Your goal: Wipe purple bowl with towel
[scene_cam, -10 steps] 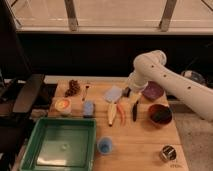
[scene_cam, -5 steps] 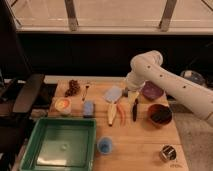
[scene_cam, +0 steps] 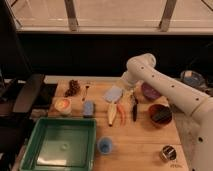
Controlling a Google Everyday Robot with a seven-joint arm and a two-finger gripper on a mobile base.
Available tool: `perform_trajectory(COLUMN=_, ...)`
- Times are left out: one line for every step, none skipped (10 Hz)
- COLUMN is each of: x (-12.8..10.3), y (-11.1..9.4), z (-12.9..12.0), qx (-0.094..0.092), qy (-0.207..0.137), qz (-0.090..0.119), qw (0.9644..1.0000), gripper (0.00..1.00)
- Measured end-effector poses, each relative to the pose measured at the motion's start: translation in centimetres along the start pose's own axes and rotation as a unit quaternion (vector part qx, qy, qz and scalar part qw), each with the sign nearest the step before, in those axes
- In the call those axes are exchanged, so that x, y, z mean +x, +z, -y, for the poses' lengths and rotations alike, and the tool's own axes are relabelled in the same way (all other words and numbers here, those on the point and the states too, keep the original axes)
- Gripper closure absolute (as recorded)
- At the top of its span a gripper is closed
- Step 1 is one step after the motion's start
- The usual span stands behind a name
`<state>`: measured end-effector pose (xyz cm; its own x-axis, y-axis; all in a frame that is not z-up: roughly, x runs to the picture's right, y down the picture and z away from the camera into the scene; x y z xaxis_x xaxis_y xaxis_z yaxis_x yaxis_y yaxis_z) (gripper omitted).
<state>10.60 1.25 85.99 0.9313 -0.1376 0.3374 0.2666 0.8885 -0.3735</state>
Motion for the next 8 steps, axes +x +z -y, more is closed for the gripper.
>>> perform_trajectory(x=0.3, y=1.1, z=0.5, qx=-0.001, qy=-0.004, qz=0.005, qw=1.0000, gripper=0.35)
perform_trajectory(x=0.3, y=1.7, z=0.8, qx=-0.002, qy=-0.008, qz=0.009, qw=0.9999, gripper=0.35)
perform_trajectory(x=0.4, y=2.7, z=1.2, qx=-0.005, qy=-0.015, qz=0.016, qw=0.9998, gripper=0.35)
perform_trajectory(x=0.3, y=4.2, z=1.7, qx=-0.012, qy=-0.024, qz=0.020, qw=0.9994, gripper=0.35)
perform_trajectory(x=0.1, y=5.6, z=2.0, qx=-0.018, qy=-0.030, qz=0.025, qw=0.9991, gripper=0.35)
perform_trajectory(x=-0.2, y=6.8, z=2.0, qx=-0.024, qy=-0.036, qz=0.031, qw=0.9986, gripper=0.35)
perform_trajectory(x=-0.6, y=7.4, z=2.0, qx=-0.030, qy=-0.042, qz=0.043, qw=0.9978, gripper=0.35)
perform_trajectory(x=-0.7, y=7.6, z=1.9, qx=-0.032, qy=-0.043, qz=0.047, qw=0.9974, gripper=0.35)
